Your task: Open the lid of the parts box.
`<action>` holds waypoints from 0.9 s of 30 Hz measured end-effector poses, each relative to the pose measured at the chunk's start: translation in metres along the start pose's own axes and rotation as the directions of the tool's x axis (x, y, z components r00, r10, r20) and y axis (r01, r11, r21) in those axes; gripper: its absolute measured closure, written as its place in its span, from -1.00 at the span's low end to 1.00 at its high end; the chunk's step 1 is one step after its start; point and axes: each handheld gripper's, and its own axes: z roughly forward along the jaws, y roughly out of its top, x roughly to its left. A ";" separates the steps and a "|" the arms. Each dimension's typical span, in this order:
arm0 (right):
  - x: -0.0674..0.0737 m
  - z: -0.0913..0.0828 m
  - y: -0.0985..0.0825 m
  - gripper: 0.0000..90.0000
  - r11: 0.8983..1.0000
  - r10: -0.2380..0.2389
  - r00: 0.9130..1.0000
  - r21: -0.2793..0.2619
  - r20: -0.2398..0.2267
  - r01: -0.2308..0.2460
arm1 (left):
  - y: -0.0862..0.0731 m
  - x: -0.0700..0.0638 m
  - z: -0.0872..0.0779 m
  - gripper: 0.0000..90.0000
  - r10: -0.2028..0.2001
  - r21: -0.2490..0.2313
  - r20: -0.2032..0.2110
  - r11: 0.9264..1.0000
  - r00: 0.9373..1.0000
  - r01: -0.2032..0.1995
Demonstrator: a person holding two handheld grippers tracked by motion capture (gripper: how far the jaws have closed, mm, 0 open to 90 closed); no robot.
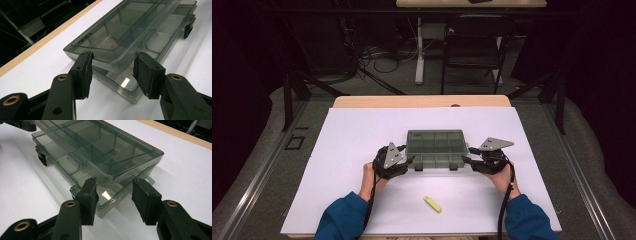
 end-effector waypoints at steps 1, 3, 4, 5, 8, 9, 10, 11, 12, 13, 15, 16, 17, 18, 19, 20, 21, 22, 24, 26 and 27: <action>0.000 0.000 0.000 0.19 1.000 0.000 1.000 -0.001 0.000 0.000 | 0.000 0.000 0.000 0.09 0.000 -0.001 -0.001 1.000 1.000 0.000; 0.000 0.000 0.000 0.19 1.000 -0.002 1.000 -0.001 0.003 0.002 | 0.000 0.000 0.000 0.10 -0.001 -0.003 -0.002 1.000 1.000 0.001; 0.000 0.000 0.000 0.19 1.000 -0.009 1.000 0.001 0.007 0.009 | 0.000 0.000 0.000 0.10 -0.001 -0.007 -0.003 1.000 1.000 0.001; 0.000 0.000 0.000 0.19 1.000 -0.020 1.000 0.001 0.014 0.020 | 0.000 0.000 0.000 0.10 -0.001 -0.007 -0.003 1.000 1.000 0.001; 0.001 0.000 0.001 0.19 0.999 -0.047 0.999 0.001 0.022 0.047 | 0.001 0.000 -0.001 0.11 0.004 -0.014 -0.008 1.000 1.000 -0.004; 0.001 0.000 0.001 0.19 0.999 -0.047 0.999 0.001 0.022 0.047 | 0.001 0.000 -0.001 0.12 0.004 -0.014 -0.008 1.000 1.000 -0.004; 0.002 -0.001 0.002 0.18 0.999 -0.052 0.998 -0.006 0.029 0.052 | 0.001 0.000 -0.001 0.12 0.008 -0.019 -0.012 1.000 1.000 -0.008; 0.002 -0.001 0.002 0.18 0.999 -0.052 0.998 -0.006 0.029 0.052 | 0.001 0.000 -0.001 0.12 0.008 -0.019 -0.012 1.000 1.000 -0.008; 0.002 -0.001 0.003 0.19 0.998 -0.064 0.997 -0.013 0.042 0.064 | 0.001 0.000 -0.001 0.12 0.009 -0.022 -0.016 1.000 1.000 -0.009; 0.002 -0.001 0.003 0.19 0.998 -0.064 0.997 -0.013 0.042 0.064 | 0.001 0.000 -0.001 0.12 0.009 -0.022 -0.016 1.000 1.000 -0.009; 0.004 0.001 0.004 0.20 0.996 -0.086 0.995 -0.021 0.052 0.088 | 0.002 0.000 -0.001 0.13 0.010 -0.024 -0.017 1.000 1.000 -0.010; 0.004 0.001 0.004 0.20 0.996 -0.086 0.995 -0.021 0.052 0.088 | 0.002 0.000 -0.001 0.13 0.010 -0.024 -0.017 1.000 1.000 -0.010; 0.006 0.002 0.005 0.20 0.995 -0.098 0.993 -0.018 0.060 0.100 | 0.002 0.000 -0.001 0.13 0.012 -0.022 -0.016 1.000 1.000 -0.012; 0.006 0.003 0.006 0.20 0.994 -0.106 0.993 -0.019 0.059 0.107 | 0.002 0.000 -0.001 0.13 0.011 -0.023 -0.017 1.000 1.000 -0.011; 0.007 0.003 0.006 0.21 0.993 -0.113 0.991 -0.026 0.069 0.115 | 0.002 0.001 0.000 0.14 0.013 -0.021 -0.018 1.000 1.000 -0.013; 0.008 0.002 0.007 0.22 0.993 -0.113 0.991 -0.029 0.073 0.116 | 0.002 0.001 0.000 0.15 0.013 -0.021 -0.018 1.000 1.000 -0.013; 0.008 0.002 0.007 0.23 0.993 -0.114 0.991 -0.033 0.075 0.117 | 0.002 0.001 0.000 0.15 0.017 -0.020 -0.021 1.000 1.000 -0.017; 0.008 0.002 0.007 0.23 0.993 -0.114 0.990 -0.034 0.077 0.117 | 0.003 0.001 0.000 0.16 0.021 -0.022 -0.024 1.000 1.000 -0.022; 0.008 0.001 0.008 0.25 0.992 -0.117 0.990 -0.037 0.082 0.120 | 0.004 0.002 0.000 0.16 0.024 -0.027 -0.027 0.999 0.999 -0.025; 0.008 0.001 0.008 0.25 0.992 -0.118 0.989 -0.043 0.085 0.122 | 0.005 0.002 0.000 0.17 0.027 -0.027 -0.029 0.999 0.999 -0.027; 0.008 0.000 0.010 0.26 0.991 -0.118 0.989 -0.046 0.091 0.122 | 0.007 0.003 -0.001 0.18 0.030 -0.033 -0.031 0.999 0.999 -0.031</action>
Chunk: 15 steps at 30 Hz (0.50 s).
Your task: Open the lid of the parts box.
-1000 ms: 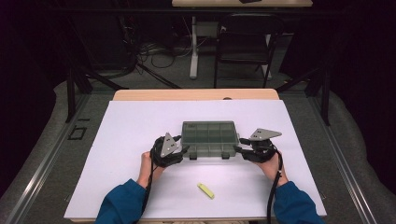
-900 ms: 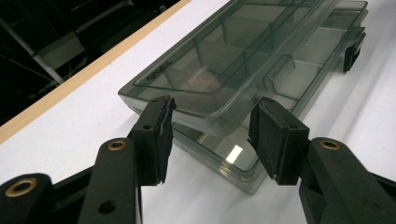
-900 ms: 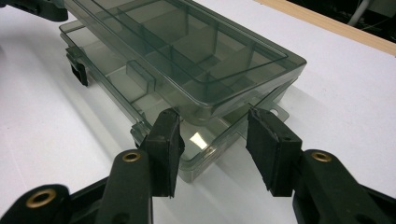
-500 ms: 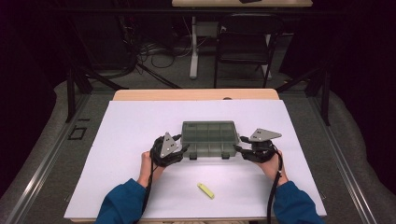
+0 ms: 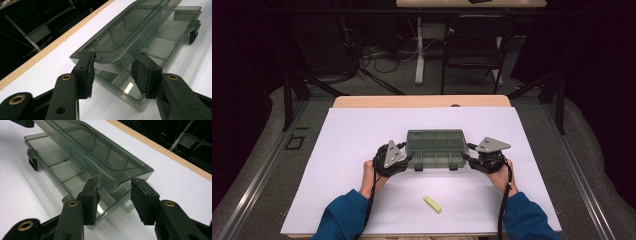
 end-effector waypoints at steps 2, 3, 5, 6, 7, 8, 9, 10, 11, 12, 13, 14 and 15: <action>0.000 0.000 0.001 0.27 1.000 -0.001 1.000 -0.006 0.003 0.001 | 0.001 0.001 0.000 0.20 0.000 -0.005 -0.003 1.000 1.000 0.000; 0.000 0.000 0.002 0.28 1.000 -0.006 1.000 -0.005 0.010 0.006 | 0.003 0.003 -0.001 0.21 -0.002 -0.010 -0.003 1.000 1.000 0.002; -0.001 0.000 0.004 0.30 1.000 -0.003 1.000 -0.008 0.012 0.003 | 0.005 0.005 -0.001 0.23 0.000 -0.013 0.000 1.000 1.000 0.000; -0.002 -0.001 0.006 0.30 1.000 -0.008 1.000 -0.006 0.015 0.008 | 0.006 0.006 -0.002 0.24 -0.002 -0.017 0.001 1.000 1.000 0.002; -0.002 -0.002 0.007 0.31 1.000 -0.004 1.000 -0.015 0.017 0.005 | 0.007 0.007 -0.002 0.26 -0.004 -0.018 0.003 1.000 1.000 0.004; -0.003 -0.002 0.009 0.31 1.000 -0.009 1.000 -0.017 0.017 0.009 | 0.008 0.009 -0.002 0.27 -0.004 -0.019 0.005 1.000 1.000 0.004; -0.003 -0.002 0.010 0.32 1.000 -0.011 1.000 -0.018 0.020 0.011 | 0.010 0.010 -0.003 0.27 -0.003 -0.018 0.008 1.000 1.000 0.003; -0.004 -0.002 0.011 0.33 1.000 -0.011 1.000 -0.021 0.021 0.011 | 0.011 0.012 -0.003 0.28 -0.004 -0.017 0.011 1.000 1.000 0.004; -0.004 -0.002 0.012 0.33 1.000 -0.013 1.000 -0.020 0.021 0.013 | 0.012 0.013 -0.003 0.28 -0.008 -0.015 0.015 1.000 1.000 0.008; -0.005 -0.002 0.013 0.34 1.000 -0.015 1.000 -0.021 0.026 0.016 | 0.013 0.015 -0.003 0.28 -0.008 -0.015 0.019 1.000 1.000 0.009; -0.005 -0.001 0.014 0.35 1.000 -0.013 1.000 -0.022 0.029 0.014 | 0.015 0.016 -0.003 0.29 -0.008 -0.015 0.020 1.000 1.000 0.008; -0.005 -0.001 0.014 0.35 1.000 -0.013 1.000 -0.022 0.029 0.014 | 0.015 0.016 -0.003 0.31 -0.008 -0.015 0.020 1.000 1.000 0.008; -0.007 -0.001 0.016 0.37 1.000 -0.014 0.999 -0.021 0.029 0.015 | 0.017 0.019 -0.003 0.31 -0.007 -0.015 0.026 1.000 1.000 0.008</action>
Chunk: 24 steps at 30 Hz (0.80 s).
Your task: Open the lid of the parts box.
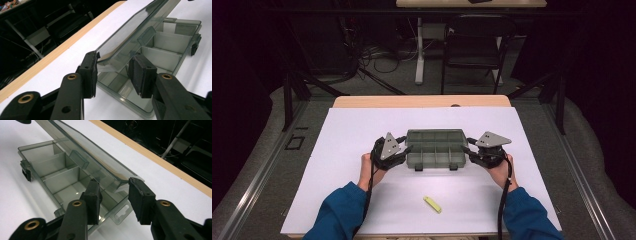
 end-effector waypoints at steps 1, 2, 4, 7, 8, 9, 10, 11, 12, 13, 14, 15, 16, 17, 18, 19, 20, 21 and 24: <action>-0.001 0.000 0.001 0.38 1.000 0.002 1.000 0.000 0.001 -0.002 | 0.001 0.001 0.000 0.33 -0.003 -0.004 0.002 1.000 1.000 0.003; -0.001 0.000 0.002 0.38 1.000 0.003 1.000 0.002 0.001 -0.003 | 0.001 0.003 0.000 0.34 0.001 -0.002 0.008 1.000 1.000 -0.001; -0.003 0.001 0.004 0.39 1.000 0.006 1.000 0.000 0.003 -0.006 | 0.001 0.004 0.000 0.35 -0.007 -0.006 0.012 1.000 1.000 0.007; -0.005 0.002 0.007 0.40 1.000 0.001 1.000 0.004 0.010 -0.001 | 0.004 0.009 0.000 0.38 -0.020 -0.001 0.031 1.000 0.999 0.020; -0.005 0.003 0.008 0.40 1.000 0.001 1.000 0.007 0.012 -0.001 | 0.005 0.011 -0.001 0.39 -0.021 0.001 0.034 1.000 0.999 0.021; -0.005 0.003 0.008 0.41 1.000 0.002 1.000 0.010 0.011 -0.002 | 0.005 0.011 -0.001 0.39 -0.021 0.001 0.034 1.000 0.999 0.021; -0.005 0.003 0.008 0.41 1.000 0.002 1.000 0.010 0.011 -0.002 | 0.005 0.012 -0.001 0.39 -0.023 0.003 0.038 1.000 0.999 0.023; -0.006 0.004 0.009 0.41 1.000 0.005 1.000 0.010 0.009 -0.005 | 0.006 0.013 -0.001 0.40 -0.024 0.004 0.042 1.000 0.999 0.024; -0.008 0.004 0.009 0.43 1.000 0.011 1.000 0.010 0.005 -0.011 | 0.007 0.015 -0.001 0.40 -0.033 0.007 0.053 0.999 0.998 0.033; -0.009 0.005 0.010 0.44 1.000 0.013 1.000 0.012 0.004 -0.013 | 0.008 0.017 0.000 0.40 -0.040 0.008 0.059 0.999 0.997 0.040; -0.010 0.006 0.010 0.44 1.000 0.017 1.000 0.017 0.003 -0.017 | 0.009 0.018 0.000 0.40 -0.042 0.009 0.063 0.999 0.997 0.042; -0.011 0.006 0.011 0.44 1.000 0.019 1.000 0.022 0.000 -0.019 | 0.009 0.018 0.000 0.41 -0.042 0.009 0.063 0.999 0.997 0.042; -0.012 0.007 0.012 0.44 1.000 0.016 1.000 0.026 -0.002 -0.015 | 0.010 0.019 0.000 0.41 -0.049 0.011 0.070 0.999 0.996 0.048; -0.013 0.007 0.012 0.45 0.999 0.019 1.000 0.028 -0.003 -0.019 | 0.010 0.020 0.000 0.40 -0.051 0.012 0.071 0.999 0.996 0.050; -0.014 0.007 0.013 0.45 0.999 0.020 1.000 0.026 -0.003 -0.019 | 0.011 0.021 0.000 0.40 -0.050 0.015 0.076 0.999 0.996 0.049; -0.014 0.007 0.014 0.46 0.999 0.022 1.000 0.029 -0.004 -0.022 | 0.011 0.021 0.000 0.40 -0.050 0.015 0.076 0.999 0.996 0.049; -0.015 0.008 0.015 0.46 0.999 0.018 1.000 0.030 -0.005 -0.018 | 0.012 0.023 0.000 0.40 -0.054 0.017 0.084 0.998 0.995 0.052; -0.016 0.008 0.016 0.46 0.999 0.018 1.000 0.030 -0.005 -0.017 | 0.012 0.024 0.000 0.41 -0.052 0.017 0.089 0.999 0.995 0.051; -0.018 0.009 0.019 0.48 0.999 0.014 1.000 0.031 -0.006 -0.013 | 0.014 0.027 0.001 0.42 -0.048 0.021 0.097 0.999 0.994 0.046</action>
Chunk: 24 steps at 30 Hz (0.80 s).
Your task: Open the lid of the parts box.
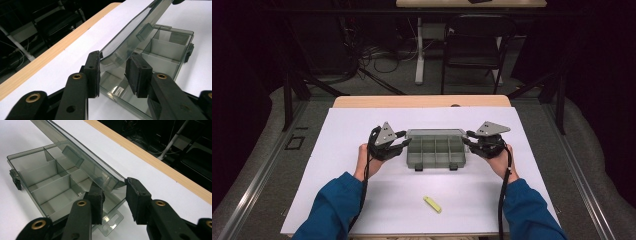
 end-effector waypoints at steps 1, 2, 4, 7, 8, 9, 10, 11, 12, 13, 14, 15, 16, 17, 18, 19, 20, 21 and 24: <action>0.000 0.000 0.000 0.48 1.000 0.003 1.000 0.001 -0.001 -0.003 | 0.000 0.001 0.000 0.43 -0.002 0.000 0.003 1.000 1.000 0.002; -0.001 0.000 0.001 0.49 1.000 0.004 1.000 0.001 -0.001 -0.004 | 0.001 0.002 0.000 0.43 -0.001 0.003 0.008 1.000 1.000 0.001; -0.002 0.000 0.002 0.50 1.000 0.002 1.000 0.005 0.000 -0.002 | 0.002 0.004 0.000 0.44 -0.001 0.004 0.012 1.000 1.000 0.001; -0.003 0.001 0.003 0.52 1.000 0.004 1.000 0.005 0.000 -0.004 | 0.004 0.007 0.000 0.45 -0.001 0.007 0.024 1.000 1.000 0.001; -0.004 0.001 0.004 0.52 1.000 0.007 1.000 0.003 -0.002 -0.007 | 0.004 0.008 0.000 0.45 -0.005 0.006 0.029 1.000 1.000 0.005; -0.004 0.001 0.004 0.52 1.000 0.005 1.000 0.004 -0.002 -0.005 | 0.004 0.009 0.000 0.45 -0.005 0.008 0.034 1.000 0.999 0.004; -0.005 0.002 0.004 0.52 1.000 0.005 1.000 0.006 -0.003 -0.005 | 0.005 0.010 0.000 0.45 -0.006 0.009 0.036 1.000 0.999 0.006; -0.005 0.002 0.004 0.53 1.000 0.010 1.000 0.009 -0.005 -0.010 | 0.005 0.010 0.000 0.45 -0.009 0.010 0.039 1.000 0.999 0.008; -0.005 0.002 0.005 0.54 1.000 0.008 1.000 0.010 -0.004 -0.008 | 0.005 0.011 0.001 0.45 -0.011 0.010 0.040 1.000 0.999 0.010; -0.005 0.002 0.006 0.54 1.000 0.010 1.000 0.012 -0.001 -0.010 | 0.006 0.011 0.001 0.45 -0.012 0.013 0.041 1.000 0.999 0.011; -0.006 0.002 0.007 0.54 1.000 0.008 1.000 0.014 -0.003 -0.008 | 0.007 0.012 0.001 0.45 -0.010 0.015 0.042 1.000 0.999 0.009; -0.006 0.002 0.007 0.55 1.000 0.010 1.000 0.015 -0.001 -0.010 | 0.007 0.013 0.001 0.45 -0.010 0.017 0.045 1.000 0.999 0.009; -0.007 0.002 0.008 0.55 1.000 0.009 1.000 0.016 -0.001 -0.009 | 0.008 0.013 0.001 0.45 -0.007 0.021 0.045 1.000 0.999 0.006; -0.007 0.003 0.009 0.56 1.000 0.012 1.000 0.018 -0.001 -0.012 | 0.009 0.014 0.001 0.46 -0.006 0.023 0.047 1.000 0.999 0.005; -0.008 0.003 0.009 0.56 1.000 0.012 1.000 0.019 -0.001 -0.012 | 0.009 0.015 0.001 0.47 -0.007 0.023 0.047 1.000 0.999 0.006; -0.008 0.003 0.010 0.57 1.000 0.013 1.000 0.020 -0.001 -0.013 | 0.010 0.016 0.002 0.47 -0.010 0.024 0.048 1.000 0.999 0.009; -0.009 0.003 0.010 0.57 1.000 0.017 1.000 0.020 -0.001 -0.017 | 0.011 0.017 0.002 0.48 -0.009 0.023 0.049 1.000 0.999 0.008; -0.009 0.004 0.011 0.58 1.000 0.016 1.000 0.024 0.001 -0.016 | 0.011 0.018 0.002 0.49 -0.014 0.022 0.051 1.000 0.999 0.013; -0.011 0.005 0.013 0.60 1.000 0.017 1.000 0.023 0.002 -0.017 | 0.012 0.020 0.003 0.51 -0.014 0.024 0.051 1.000 0.999 0.013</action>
